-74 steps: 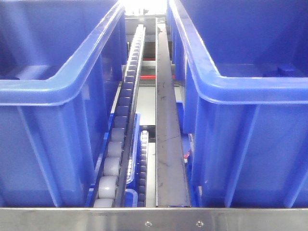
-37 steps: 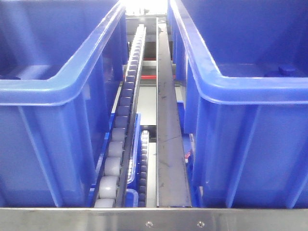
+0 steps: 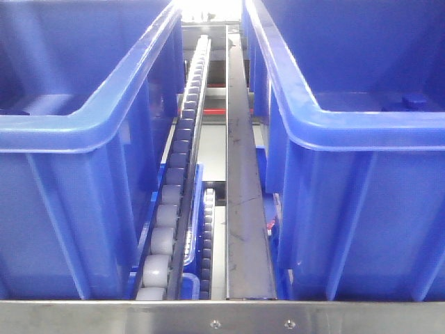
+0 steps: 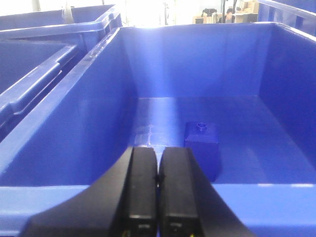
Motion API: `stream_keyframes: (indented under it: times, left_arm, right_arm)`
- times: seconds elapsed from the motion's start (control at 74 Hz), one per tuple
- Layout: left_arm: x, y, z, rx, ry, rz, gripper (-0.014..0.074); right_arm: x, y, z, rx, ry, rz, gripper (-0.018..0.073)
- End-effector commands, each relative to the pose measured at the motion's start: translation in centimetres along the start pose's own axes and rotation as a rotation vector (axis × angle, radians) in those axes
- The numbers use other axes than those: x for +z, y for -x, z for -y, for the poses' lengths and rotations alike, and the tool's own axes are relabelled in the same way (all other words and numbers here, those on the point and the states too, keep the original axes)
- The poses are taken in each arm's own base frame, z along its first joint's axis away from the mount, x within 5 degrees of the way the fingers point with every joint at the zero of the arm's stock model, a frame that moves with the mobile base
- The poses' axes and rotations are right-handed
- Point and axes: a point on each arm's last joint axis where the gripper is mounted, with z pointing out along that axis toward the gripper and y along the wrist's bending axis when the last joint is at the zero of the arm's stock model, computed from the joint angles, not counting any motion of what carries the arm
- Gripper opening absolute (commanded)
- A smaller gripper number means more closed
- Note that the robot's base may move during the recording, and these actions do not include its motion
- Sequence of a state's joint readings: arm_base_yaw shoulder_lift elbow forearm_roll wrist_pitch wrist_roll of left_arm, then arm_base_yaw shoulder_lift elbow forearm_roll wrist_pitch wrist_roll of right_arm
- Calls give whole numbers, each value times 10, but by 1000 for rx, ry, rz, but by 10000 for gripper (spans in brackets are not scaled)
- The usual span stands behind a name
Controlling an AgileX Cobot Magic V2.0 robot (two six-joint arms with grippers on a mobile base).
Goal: Pick and sort blue part to right shelf
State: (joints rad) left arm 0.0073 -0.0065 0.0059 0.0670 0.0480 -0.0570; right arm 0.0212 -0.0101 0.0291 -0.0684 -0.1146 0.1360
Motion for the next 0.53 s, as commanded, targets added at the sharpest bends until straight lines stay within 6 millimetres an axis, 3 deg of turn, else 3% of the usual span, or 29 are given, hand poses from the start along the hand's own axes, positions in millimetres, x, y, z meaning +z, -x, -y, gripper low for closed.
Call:
stream_keyframes:
  times: [0.0,0.514]
  left_arm:
    - [-1,1,1,-13,-6,82,127]
    - [-1,1,1,-13,-6,82,127]
  right_arm:
    - [-3,17,-2,-12,11,139,62]
    - [-3,17,-2,-12,11,139,62]
